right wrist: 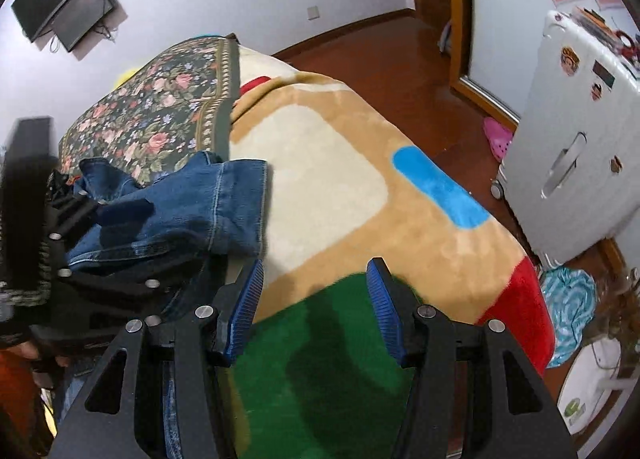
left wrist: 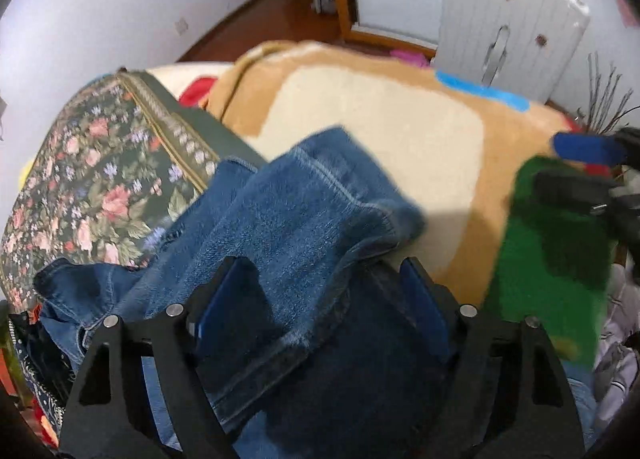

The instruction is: Fold large clothes

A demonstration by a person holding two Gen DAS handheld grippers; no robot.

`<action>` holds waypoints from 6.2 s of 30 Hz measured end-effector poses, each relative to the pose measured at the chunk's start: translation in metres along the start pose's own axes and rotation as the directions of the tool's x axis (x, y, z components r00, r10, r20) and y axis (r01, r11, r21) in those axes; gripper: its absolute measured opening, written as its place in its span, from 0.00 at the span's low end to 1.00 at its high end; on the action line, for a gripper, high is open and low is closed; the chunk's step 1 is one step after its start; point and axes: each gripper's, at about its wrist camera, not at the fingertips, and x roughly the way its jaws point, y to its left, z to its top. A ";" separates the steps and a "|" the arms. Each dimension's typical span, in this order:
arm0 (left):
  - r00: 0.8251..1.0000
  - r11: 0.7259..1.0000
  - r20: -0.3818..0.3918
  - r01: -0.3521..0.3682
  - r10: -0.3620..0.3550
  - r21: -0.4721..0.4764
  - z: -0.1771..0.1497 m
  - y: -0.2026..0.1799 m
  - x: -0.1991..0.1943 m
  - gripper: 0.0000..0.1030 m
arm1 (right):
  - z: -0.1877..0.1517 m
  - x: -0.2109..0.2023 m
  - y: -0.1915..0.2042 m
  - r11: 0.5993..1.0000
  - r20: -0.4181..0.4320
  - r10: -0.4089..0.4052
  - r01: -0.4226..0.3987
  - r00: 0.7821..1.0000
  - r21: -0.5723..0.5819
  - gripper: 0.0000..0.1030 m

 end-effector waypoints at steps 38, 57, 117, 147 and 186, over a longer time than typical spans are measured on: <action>0.970 0.606 0.199 0.076 0.139 -0.791 -0.274 0.194 -0.131 0.11 | -0.019 0.037 0.108 0.978 -0.167 0.170 -0.188 0.971 -0.095 0.51; 0.962 0.293 0.258 0.224 0.084 -0.930 -0.391 0.203 -0.106 0.26 | -0.027 0.040 0.114 0.986 -0.175 0.095 -0.116 0.980 -0.118 0.57; 0.961 0.334 0.274 0.251 0.022 -0.909 -0.385 0.347 -0.026 0.74 | 0.085 0.148 0.130 0.972 -0.202 0.062 -0.105 0.978 -0.211 0.55; 0.871 0.638 0.240 -0.103 0.428 -0.763 -0.253 0.280 -0.205 0.02 | 0.132 0.028 0.216 0.921 0.134 0.191 -0.131 0.972 -0.366 0.16; 0.908 0.549 -0.019 -0.270 0.420 -0.791 -0.228 0.385 -0.102 0.52 | 0.148 0.124 0.207 0.847 0.041 -0.075 0.085 0.996 -0.524 0.49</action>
